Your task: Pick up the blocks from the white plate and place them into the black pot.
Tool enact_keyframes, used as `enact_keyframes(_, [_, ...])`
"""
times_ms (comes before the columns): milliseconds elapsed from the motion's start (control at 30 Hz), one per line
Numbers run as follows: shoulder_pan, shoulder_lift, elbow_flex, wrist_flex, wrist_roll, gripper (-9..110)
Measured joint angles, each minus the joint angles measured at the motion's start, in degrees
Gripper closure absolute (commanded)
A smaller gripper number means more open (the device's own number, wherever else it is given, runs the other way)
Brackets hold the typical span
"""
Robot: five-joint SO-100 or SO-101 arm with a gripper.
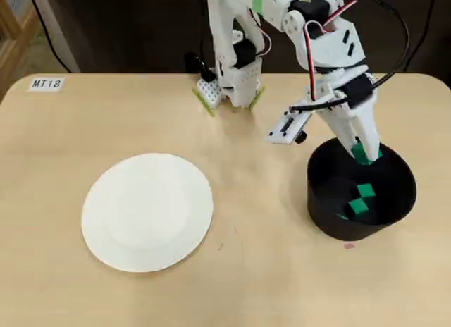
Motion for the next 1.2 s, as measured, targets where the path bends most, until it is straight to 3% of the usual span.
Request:
enact_keyframes(267, [0.1,-2.2,0.1,-1.1,-0.4,104])
enact_keyframes(400, [0.1,-2.3,0.1,-1.1,-1.1,85])
enact_keyframes(467, [0.1,-2.3,0.1,-1.1,-2.2,81])
enact_keyframes(600, [0.1,-2.3,0.1,-0.4,-2.8,82])
enact_keyframes(633, [0.1,-2.3,0.1,-0.4,-2.8,86])
enact_keyframes(700, [0.1,-2.3,0.1,-0.4,-2.6,104])
enact_keyframes(900, [4.7,5.4,1.3,4.0,-1.4,104])
enact_keyframes(1067, [18.9,29.9,10.9,6.6,0.0,104])
enact_keyframes(1200, [28.2,38.0,18.0,7.6,-1.6,104])
